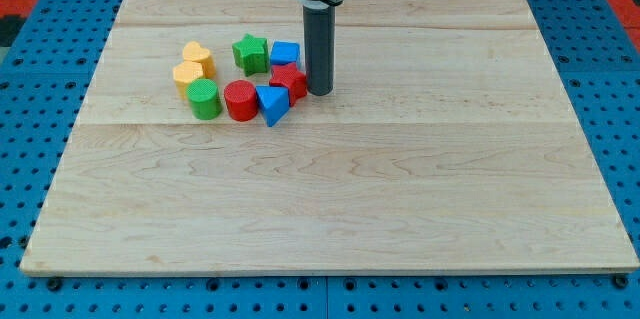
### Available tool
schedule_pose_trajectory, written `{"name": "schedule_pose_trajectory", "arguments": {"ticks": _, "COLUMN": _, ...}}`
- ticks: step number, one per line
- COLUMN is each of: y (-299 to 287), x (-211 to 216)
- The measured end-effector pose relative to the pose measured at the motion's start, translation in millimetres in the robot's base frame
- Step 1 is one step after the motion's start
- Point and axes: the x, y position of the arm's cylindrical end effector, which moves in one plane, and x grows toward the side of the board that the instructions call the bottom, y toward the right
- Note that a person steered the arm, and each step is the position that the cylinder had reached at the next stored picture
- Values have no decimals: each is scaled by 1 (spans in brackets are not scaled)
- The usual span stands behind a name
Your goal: Push the yellow heart closer to the green star
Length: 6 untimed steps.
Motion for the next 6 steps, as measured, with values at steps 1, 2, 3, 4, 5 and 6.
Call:
{"name": "schedule_pose_trajectory", "arguments": {"ticks": 1, "y": 22, "x": 4}}
{"name": "schedule_pose_trajectory", "arguments": {"ticks": 2, "y": 61, "x": 14}}
{"name": "schedule_pose_trajectory", "arguments": {"ticks": 3, "y": 118, "x": 24}}
{"name": "schedule_pose_trajectory", "arguments": {"ticks": 4, "y": 141, "x": 25}}
{"name": "schedule_pose_trajectory", "arguments": {"ticks": 5, "y": 162, "x": 25}}
{"name": "schedule_pose_trajectory", "arguments": {"ticks": 6, "y": 181, "x": 27}}
